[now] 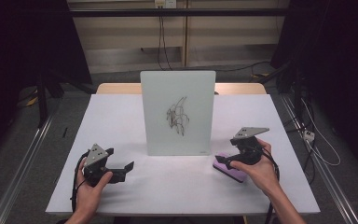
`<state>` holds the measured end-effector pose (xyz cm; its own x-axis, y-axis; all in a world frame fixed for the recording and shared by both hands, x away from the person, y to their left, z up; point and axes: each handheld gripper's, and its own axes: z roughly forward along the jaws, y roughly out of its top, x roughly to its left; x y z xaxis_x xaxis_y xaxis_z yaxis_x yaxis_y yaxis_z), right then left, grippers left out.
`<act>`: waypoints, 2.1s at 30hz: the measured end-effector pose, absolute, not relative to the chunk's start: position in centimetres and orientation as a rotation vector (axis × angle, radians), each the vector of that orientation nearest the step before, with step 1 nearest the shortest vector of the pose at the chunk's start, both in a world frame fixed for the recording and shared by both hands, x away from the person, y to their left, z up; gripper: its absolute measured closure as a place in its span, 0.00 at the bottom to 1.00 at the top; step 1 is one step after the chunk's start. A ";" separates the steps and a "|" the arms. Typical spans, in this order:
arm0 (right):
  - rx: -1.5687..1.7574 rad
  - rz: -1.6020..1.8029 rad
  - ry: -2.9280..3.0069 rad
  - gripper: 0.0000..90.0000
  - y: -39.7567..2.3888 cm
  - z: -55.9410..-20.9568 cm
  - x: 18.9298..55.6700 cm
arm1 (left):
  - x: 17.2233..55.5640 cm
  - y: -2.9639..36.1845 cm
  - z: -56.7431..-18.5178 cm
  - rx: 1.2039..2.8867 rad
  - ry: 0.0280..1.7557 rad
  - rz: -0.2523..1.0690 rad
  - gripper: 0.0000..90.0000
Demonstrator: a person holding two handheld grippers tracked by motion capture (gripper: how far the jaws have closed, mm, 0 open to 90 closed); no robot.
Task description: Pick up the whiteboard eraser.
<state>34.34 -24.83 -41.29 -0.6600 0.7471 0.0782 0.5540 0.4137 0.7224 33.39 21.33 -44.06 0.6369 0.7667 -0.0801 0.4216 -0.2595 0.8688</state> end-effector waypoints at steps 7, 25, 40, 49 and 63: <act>1.090 0.959 2.525 0.24 -25.5 -42.4 33.6 | 33.3 21.2 -44.1 1.899 0.940 0.443 0.05; 0.999 0.772 2.667 0.37 -24.9 -43.4 33.2 | 33.3 21.2 -44.2 1.924 0.934 0.443 0.05; 0.979 0.727 2.686 0.46 -24.8 -43.4 33.3 | 33.3 21.2 -44.3 1.926 0.936 0.444 0.05; 1.032 0.817 2.635 0.46 -25.2 -43.0 33.3 | 33.4 21.0 -44.4 1.942 0.927 0.437 0.06; 1.017 0.996 2.506 0.47 -25.1 -41.7 33.6 | 33.3 21.2 -44.5 1.937 0.925 0.433 0.05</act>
<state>33.56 -25.10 -41.75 -0.7216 0.6921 0.0170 0.5149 0.5200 0.6815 33.33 21.21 -44.46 0.6562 0.7516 -0.0675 0.4292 -0.2981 0.8526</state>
